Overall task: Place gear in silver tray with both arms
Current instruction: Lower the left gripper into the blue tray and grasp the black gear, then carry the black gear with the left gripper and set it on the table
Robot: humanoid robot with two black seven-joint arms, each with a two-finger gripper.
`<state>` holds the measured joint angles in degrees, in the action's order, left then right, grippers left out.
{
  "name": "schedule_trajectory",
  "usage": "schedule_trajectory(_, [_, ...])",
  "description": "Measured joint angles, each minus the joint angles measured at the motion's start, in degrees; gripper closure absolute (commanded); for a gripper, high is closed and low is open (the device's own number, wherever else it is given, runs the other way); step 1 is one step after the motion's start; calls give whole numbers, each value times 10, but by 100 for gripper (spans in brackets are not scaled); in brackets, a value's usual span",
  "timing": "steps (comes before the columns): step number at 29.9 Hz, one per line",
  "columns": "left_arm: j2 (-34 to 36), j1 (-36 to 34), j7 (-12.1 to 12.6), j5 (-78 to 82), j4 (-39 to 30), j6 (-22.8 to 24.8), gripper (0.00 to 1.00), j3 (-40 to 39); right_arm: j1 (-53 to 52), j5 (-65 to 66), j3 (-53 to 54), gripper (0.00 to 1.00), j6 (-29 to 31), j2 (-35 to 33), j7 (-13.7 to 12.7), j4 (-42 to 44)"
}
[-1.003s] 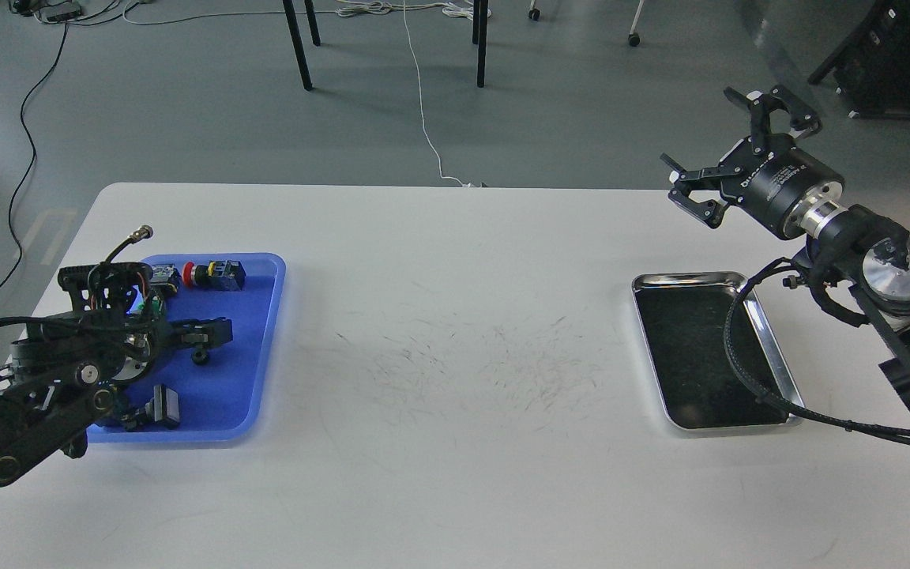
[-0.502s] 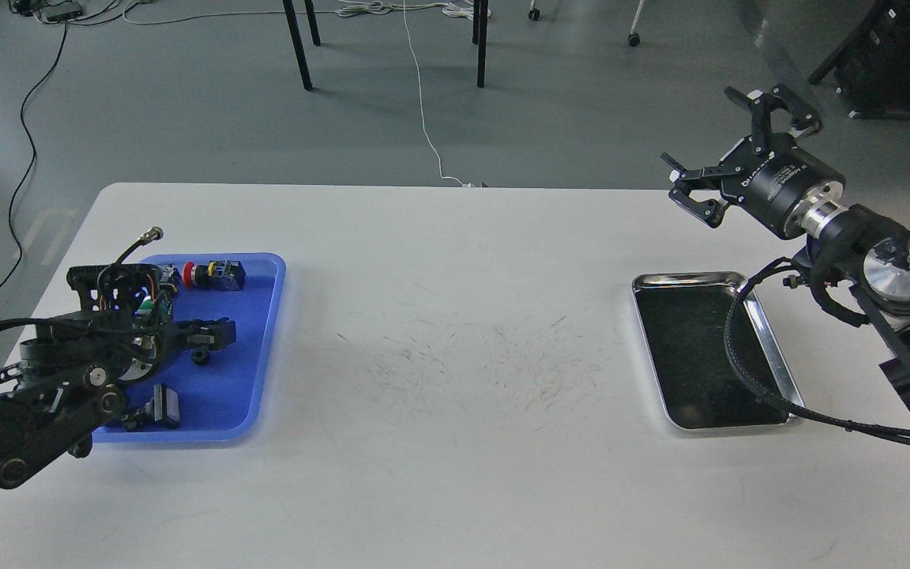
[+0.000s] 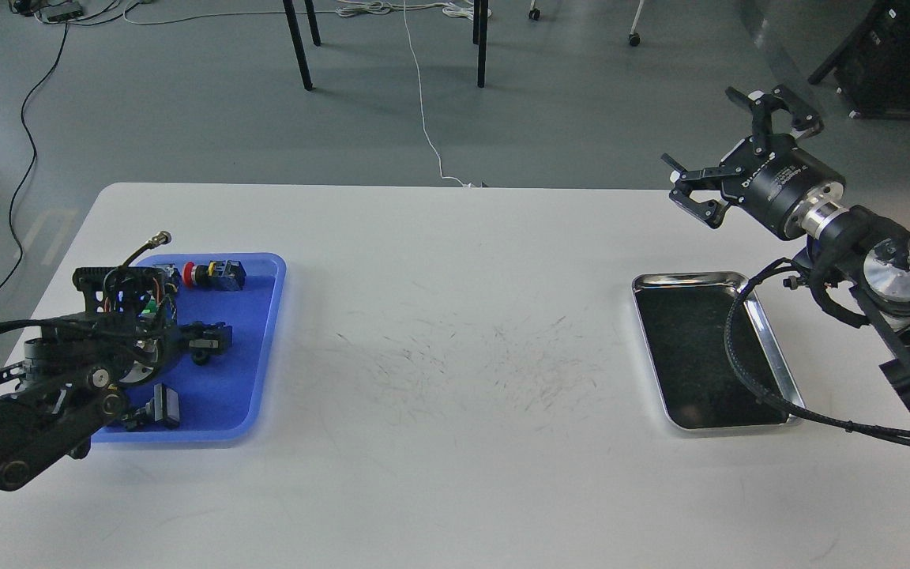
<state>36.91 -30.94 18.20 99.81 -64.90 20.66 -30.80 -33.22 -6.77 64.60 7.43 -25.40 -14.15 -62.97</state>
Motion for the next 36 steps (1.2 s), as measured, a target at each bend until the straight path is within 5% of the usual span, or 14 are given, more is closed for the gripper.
schedule_trajectory(6, [-3,0,0,1,3,0,54,-1,1,0,0,1,0,0,0,0])
schedule_trajectory(16, [-4,0,0,-1,4,13,90,-2,1,0,0,1,1,0,0,0])
schedule_trajectory(28, [0,-8,4,-7,-18,33,94,-16,4,0,-1,1,1,-4,-1,0])
schedule_trajectory(36, [57,-144,14,-15,-100,72,94,-18,6,0,-6,1,2,-4,-1,2])
